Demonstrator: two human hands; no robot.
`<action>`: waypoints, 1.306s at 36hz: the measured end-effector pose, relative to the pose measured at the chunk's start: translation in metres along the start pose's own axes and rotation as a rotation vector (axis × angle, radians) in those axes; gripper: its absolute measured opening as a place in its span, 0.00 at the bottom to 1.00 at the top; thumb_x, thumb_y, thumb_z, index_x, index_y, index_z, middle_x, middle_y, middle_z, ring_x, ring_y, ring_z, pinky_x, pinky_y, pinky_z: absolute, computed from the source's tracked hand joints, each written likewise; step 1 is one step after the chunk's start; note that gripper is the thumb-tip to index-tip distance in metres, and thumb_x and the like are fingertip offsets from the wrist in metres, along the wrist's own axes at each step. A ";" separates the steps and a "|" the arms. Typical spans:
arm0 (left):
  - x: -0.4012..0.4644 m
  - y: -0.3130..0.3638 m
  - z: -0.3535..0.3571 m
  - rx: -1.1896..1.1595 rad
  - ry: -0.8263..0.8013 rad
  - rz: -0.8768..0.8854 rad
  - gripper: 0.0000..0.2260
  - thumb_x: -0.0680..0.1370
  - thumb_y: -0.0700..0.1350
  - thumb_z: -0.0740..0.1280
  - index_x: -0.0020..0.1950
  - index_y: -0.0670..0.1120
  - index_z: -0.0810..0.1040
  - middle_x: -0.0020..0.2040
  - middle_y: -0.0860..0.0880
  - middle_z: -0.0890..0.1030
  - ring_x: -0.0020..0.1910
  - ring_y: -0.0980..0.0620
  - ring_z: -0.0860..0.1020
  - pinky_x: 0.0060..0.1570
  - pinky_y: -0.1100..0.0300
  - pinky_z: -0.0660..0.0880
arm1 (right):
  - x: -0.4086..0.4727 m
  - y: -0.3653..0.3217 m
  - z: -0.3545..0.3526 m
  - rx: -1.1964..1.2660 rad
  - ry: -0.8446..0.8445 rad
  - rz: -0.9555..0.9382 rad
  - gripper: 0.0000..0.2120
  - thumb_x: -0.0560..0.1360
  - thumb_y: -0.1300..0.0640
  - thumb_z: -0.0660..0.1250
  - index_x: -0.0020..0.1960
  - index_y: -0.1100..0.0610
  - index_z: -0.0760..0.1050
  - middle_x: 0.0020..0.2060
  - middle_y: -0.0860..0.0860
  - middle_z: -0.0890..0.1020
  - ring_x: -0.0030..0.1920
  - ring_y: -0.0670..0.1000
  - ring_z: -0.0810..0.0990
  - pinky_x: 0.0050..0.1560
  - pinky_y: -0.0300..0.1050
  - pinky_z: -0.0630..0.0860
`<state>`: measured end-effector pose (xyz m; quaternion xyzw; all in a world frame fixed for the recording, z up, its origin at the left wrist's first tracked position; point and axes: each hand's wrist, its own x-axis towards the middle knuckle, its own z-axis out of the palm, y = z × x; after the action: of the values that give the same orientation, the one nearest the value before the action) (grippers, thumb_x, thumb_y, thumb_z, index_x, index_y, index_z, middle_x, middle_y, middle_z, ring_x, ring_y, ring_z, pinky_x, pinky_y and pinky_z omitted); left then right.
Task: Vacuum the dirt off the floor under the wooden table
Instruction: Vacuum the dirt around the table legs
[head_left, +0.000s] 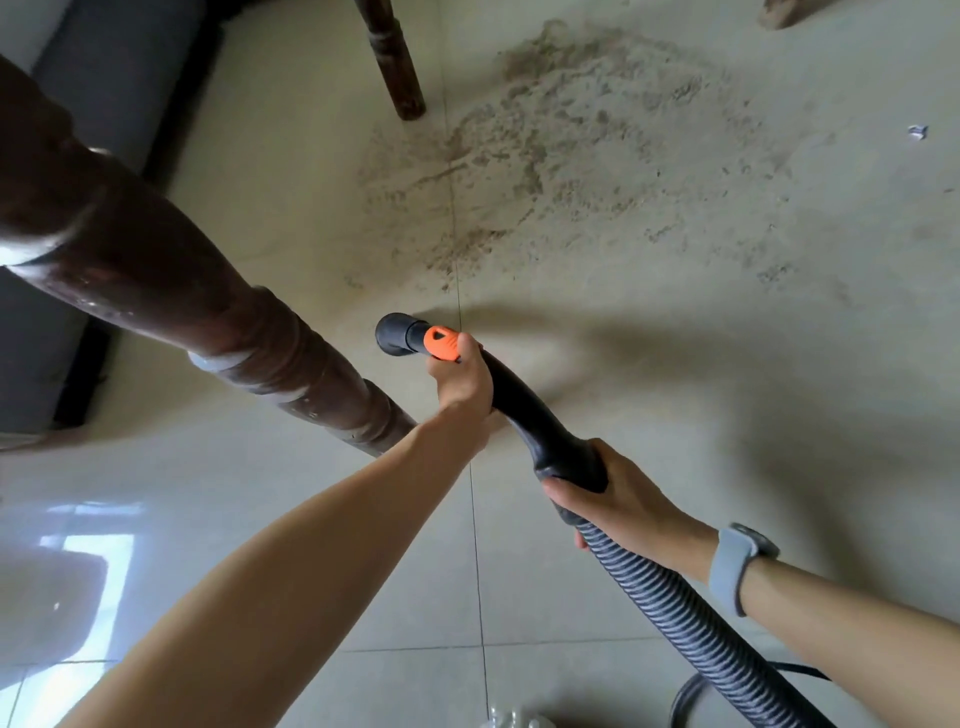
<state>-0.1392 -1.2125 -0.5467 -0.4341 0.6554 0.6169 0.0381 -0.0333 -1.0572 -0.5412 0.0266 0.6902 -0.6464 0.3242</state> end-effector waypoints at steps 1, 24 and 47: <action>0.002 0.001 -0.001 -0.001 0.027 -0.014 0.18 0.78 0.50 0.58 0.64 0.42 0.69 0.51 0.45 0.76 0.54 0.43 0.76 0.60 0.43 0.74 | 0.003 -0.003 0.001 -0.005 -0.007 -0.011 0.11 0.74 0.57 0.70 0.50 0.57 0.68 0.27 0.49 0.76 0.26 0.49 0.75 0.29 0.41 0.74; -0.020 0.024 -0.010 0.060 0.142 0.026 0.24 0.82 0.52 0.55 0.74 0.40 0.58 0.66 0.38 0.72 0.63 0.39 0.74 0.60 0.51 0.73 | 0.031 -0.045 0.002 -0.177 -0.130 -0.066 0.12 0.74 0.49 0.69 0.37 0.56 0.74 0.26 0.50 0.77 0.26 0.48 0.76 0.32 0.46 0.79; -0.045 0.036 0.008 -0.237 0.038 -0.145 0.16 0.82 0.46 0.54 0.68 0.42 0.62 0.37 0.42 0.73 0.23 0.48 0.77 0.35 0.56 0.77 | -0.001 -0.052 -0.015 -0.527 0.138 -0.036 0.18 0.70 0.41 0.67 0.52 0.50 0.66 0.39 0.48 0.80 0.36 0.51 0.81 0.43 0.51 0.81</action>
<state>-0.1377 -1.1869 -0.4940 -0.4935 0.5454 0.6772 0.0186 -0.0627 -1.0512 -0.4959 -0.0267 0.8555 -0.4467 0.2606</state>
